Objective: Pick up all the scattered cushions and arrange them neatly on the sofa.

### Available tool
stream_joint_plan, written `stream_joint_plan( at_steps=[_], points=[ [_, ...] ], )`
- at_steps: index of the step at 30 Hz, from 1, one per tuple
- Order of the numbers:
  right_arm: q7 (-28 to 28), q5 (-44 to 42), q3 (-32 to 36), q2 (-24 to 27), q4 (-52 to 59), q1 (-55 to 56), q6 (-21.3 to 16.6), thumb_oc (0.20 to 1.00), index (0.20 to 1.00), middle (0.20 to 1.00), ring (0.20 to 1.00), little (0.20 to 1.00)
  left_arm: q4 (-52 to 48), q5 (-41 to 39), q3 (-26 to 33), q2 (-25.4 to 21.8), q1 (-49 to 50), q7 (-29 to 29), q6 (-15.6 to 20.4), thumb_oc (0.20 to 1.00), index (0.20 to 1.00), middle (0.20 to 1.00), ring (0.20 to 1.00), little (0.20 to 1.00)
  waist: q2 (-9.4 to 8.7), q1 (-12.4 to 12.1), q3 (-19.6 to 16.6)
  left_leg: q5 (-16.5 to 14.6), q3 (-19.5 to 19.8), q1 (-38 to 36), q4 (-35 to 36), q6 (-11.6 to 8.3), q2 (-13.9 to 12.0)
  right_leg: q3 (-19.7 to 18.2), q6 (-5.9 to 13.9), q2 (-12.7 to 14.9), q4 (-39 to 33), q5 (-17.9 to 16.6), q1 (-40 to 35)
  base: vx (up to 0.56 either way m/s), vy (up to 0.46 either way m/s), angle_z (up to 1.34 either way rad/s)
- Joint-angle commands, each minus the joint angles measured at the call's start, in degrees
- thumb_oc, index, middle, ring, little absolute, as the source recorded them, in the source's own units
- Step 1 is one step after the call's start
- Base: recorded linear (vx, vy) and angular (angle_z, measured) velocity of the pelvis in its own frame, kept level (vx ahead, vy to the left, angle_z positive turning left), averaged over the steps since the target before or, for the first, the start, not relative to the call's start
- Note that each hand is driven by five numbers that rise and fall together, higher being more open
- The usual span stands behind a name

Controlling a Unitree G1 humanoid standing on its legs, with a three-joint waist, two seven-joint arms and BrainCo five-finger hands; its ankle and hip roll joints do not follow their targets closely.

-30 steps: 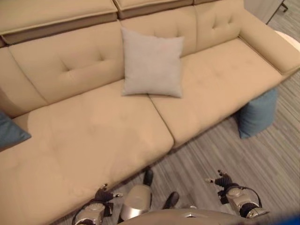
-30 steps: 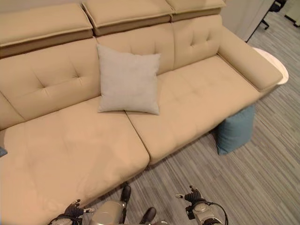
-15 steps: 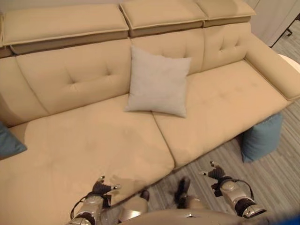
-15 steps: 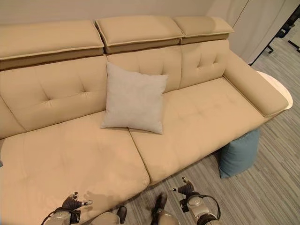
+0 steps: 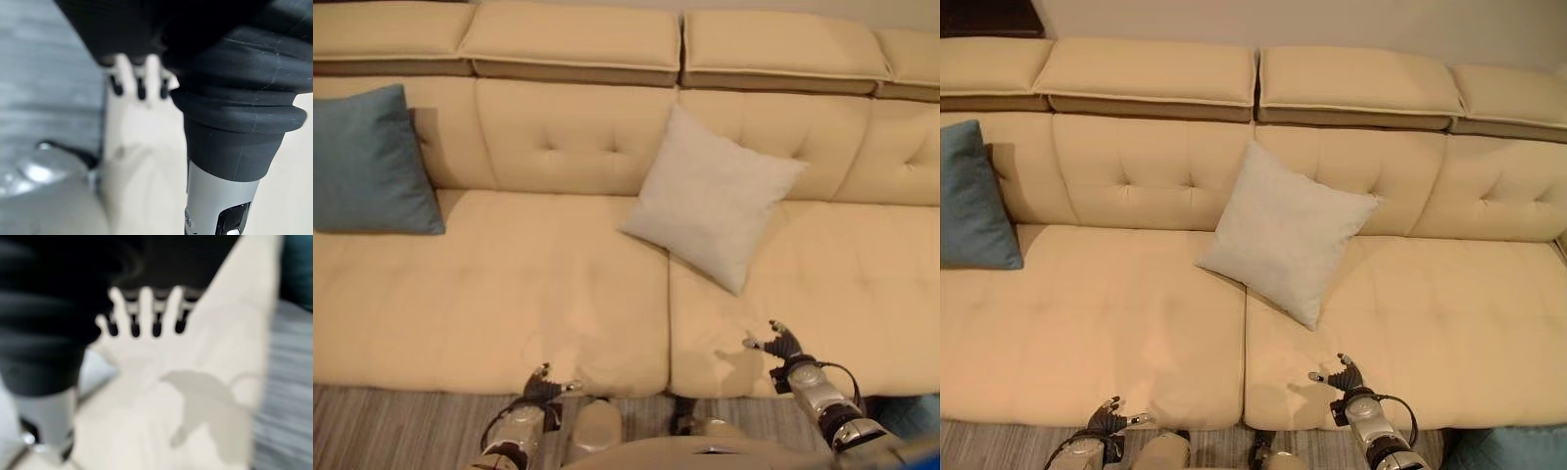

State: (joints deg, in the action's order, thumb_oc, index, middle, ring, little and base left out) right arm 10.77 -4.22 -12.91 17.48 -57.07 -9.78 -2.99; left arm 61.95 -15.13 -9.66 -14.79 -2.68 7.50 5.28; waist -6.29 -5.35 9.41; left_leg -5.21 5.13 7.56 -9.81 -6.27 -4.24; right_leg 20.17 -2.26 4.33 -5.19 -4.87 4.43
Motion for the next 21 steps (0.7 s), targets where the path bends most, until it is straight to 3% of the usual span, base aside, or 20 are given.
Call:
stream_joint_plan(
  at_steps=[1, 4, 11, 21],
  points=[
    [1.36, -1.76, 2.24, 1.58, 3.33, 1.17, -1.43, 1.000, 1.000, 1.000, 1.000, 1.000, -2.31, 0.20, -1.18, -2.59, -2.42, 0.45, 1.21, 1.000, 1.000, 1.000, 1.000, 1.000, 1.48, -0.28, 0.35, 7.30, -4.76, 2.09, 8.57, 1.89, 0.76, 0.01, 10.97, 2.98, 3.52, 3.56, -1.00, 0.18, 0.042, 0.91],
    [1.85, -1.09, 1.71, 1.35, 5.58, 0.05, -1.96, 1.000, 1.000, 1.000, 1.000, 1.000, -2.59, 0.00, -1.02, -3.03, -1.80, 0.97, 1.65, 1.000, 1.000, 1.000, 1.000, 1.000, 0.81, -0.91, 1.02, 5.69, -1.69, 1.94, 6.84, 2.19, 2.26, -1.93, 11.08, 3.23, 5.18, 3.45, -0.28, 0.14, 0.091, -0.20],
    [7.74, -2.39, 5.25, 1.94, 12.41, -5.83, -4.03, 1.000, 1.000, 1.000, 1.000, 1.000, -4.25, -1.55, -0.90, -4.09, -1.86, 3.02, 3.09, 1.000, 1.000, 1.000, 1.000, 1.000, 1.22, -1.45, 3.68, 5.69, -2.73, 4.86, 7.99, 3.73, 3.38, -4.25, 11.52, 4.48, 5.33, 2.40, 3.89, -0.01, 0.124, -0.27],
    [19.06, -5.23, 8.54, 3.38, 12.54, -19.24, -6.26, 1.000, 1.000, 1.000, 1.000, 1.000, -9.16, -4.74, -4.97, -3.74, -3.85, 6.19, 5.93, 1.000, 1.000, 1.000, 1.000, 1.000, 4.39, -3.22, 9.10, 7.98, -2.49, 11.16, 9.41, 3.84, 4.43, -3.83, 11.82, 6.29, 5.49, -0.17, 10.94, -0.04, 0.067, 0.01]
  ],
)
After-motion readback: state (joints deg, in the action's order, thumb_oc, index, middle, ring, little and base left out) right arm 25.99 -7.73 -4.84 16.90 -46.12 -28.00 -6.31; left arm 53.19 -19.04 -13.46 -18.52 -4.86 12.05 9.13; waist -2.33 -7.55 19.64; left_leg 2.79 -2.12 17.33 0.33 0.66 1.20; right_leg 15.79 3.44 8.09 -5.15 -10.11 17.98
